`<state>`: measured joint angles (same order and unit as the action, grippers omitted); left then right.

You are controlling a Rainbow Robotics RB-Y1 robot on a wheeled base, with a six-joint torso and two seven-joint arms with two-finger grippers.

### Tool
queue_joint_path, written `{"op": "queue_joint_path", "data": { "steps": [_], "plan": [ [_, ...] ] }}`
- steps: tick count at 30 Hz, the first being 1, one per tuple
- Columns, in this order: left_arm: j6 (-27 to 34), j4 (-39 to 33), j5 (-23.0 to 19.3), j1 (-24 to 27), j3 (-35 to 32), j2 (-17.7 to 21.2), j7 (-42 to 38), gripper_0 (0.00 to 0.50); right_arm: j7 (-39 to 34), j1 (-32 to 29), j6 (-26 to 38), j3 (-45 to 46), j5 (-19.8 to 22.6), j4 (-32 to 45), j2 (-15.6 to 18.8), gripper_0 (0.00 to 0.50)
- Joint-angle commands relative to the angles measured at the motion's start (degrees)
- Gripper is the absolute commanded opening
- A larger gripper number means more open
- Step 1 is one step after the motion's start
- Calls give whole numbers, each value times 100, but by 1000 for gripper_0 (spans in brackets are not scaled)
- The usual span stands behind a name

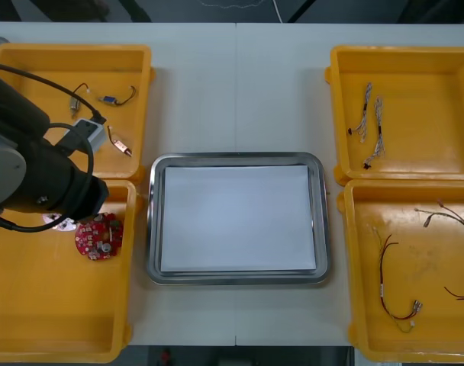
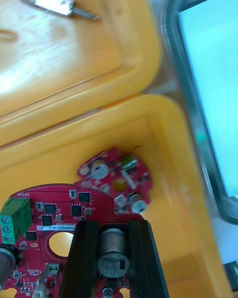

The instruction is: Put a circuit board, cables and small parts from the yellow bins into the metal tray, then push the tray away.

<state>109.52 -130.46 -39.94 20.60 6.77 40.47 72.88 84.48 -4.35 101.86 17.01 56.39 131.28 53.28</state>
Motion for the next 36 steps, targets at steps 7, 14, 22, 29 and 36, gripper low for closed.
{"op": "queue_joint_path", "data": {
  "steps": [7,14,22,29,36],
  "plan": [
    [48,-199,75,1166,1432,-382,-1962,2,113,523,814,654,593,767,376,0],
    [48,29,250,1543,2346,-681,-2595,1,157,725,814,531,760,943,516,0],
    [-123,556,734,1719,3172,-971,-2858,2,157,1296,814,-93,751,943,604,0],
    [-686,1005,989,1728,3568,-1121,-2938,2,157,1806,814,-576,777,952,622,0],
    [-1108,1427,1200,1728,3946,-1147,-2999,2,166,2061,814,-813,804,952,613,0]
  ]
}}
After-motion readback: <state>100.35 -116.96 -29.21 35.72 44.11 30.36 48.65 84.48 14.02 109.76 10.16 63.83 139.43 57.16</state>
